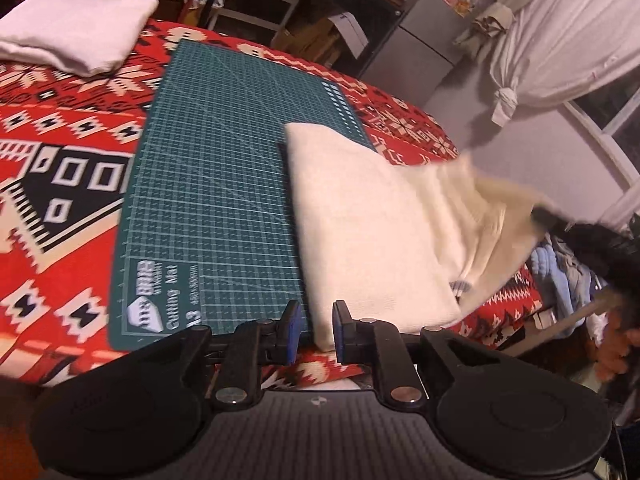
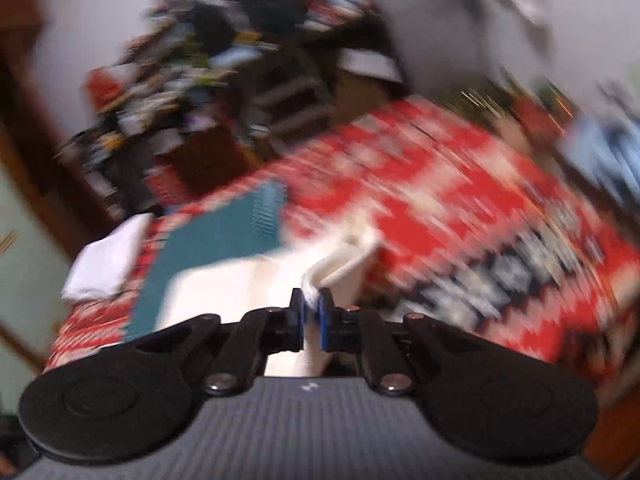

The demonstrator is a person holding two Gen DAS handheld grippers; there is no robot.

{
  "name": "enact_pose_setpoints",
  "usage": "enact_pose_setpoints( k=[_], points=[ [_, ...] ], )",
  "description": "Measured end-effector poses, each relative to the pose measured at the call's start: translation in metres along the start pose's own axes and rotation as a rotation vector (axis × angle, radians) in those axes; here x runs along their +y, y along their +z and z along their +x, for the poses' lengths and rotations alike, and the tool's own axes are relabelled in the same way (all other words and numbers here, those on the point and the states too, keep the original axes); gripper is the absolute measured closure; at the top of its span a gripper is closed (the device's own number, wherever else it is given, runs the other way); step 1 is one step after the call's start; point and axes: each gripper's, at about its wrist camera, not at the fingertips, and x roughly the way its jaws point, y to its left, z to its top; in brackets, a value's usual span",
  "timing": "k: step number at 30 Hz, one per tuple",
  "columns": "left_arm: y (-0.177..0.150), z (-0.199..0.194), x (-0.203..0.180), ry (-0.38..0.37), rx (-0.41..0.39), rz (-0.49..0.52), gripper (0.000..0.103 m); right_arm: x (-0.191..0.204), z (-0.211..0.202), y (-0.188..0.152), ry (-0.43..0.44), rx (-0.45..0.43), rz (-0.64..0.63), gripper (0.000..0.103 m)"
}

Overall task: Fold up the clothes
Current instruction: 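Lift the sweater's side edge up with the right tool, then fold the lifted side over the sweater body with the right tool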

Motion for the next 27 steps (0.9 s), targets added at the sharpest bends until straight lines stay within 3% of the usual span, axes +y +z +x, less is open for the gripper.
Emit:
enact_pose_setpoints(
  k=[4, 9, 14, 19, 24, 26, 27],
  points=[
    [-0.006, -0.012, 0.013, -0.005, -0.016, -0.037, 0.088, 0.082, 0.006, -0.004, 0.158, 0.016, -0.243, 0.096],
    [-0.011, -0.026, 0.028, -0.019, -0.036, -0.083, 0.088, 0.145, 0.050, -0.056, 0.242, 0.165, -0.474, 0.096],
    [0.005, -0.014, 0.033, -0.142, -0.047, -0.136, 0.088, 0.157, 0.069, -0.095, 0.247, 0.252, -0.549, 0.096],
    [0.023, 0.000, 0.037, -0.260, -0.053, -0.185, 0.065, 0.160, 0.068, -0.093, 0.252, 0.248, -0.581, 0.096],
    [0.048, 0.035, 0.025, -0.281, 0.040, -0.155, 0.062, 0.164, 0.065, -0.093, 0.260, 0.254, -0.610, 0.095],
    [0.055, 0.046, 0.016, -0.250, 0.077, -0.096, 0.072, 0.162, 0.065, -0.093, 0.261, 0.256, -0.606, 0.095],
    [0.057, 0.051, 0.011, -0.224, 0.093, -0.061, 0.093, 0.161, 0.065, -0.092, 0.262, 0.256, -0.604, 0.095]
  ],
)
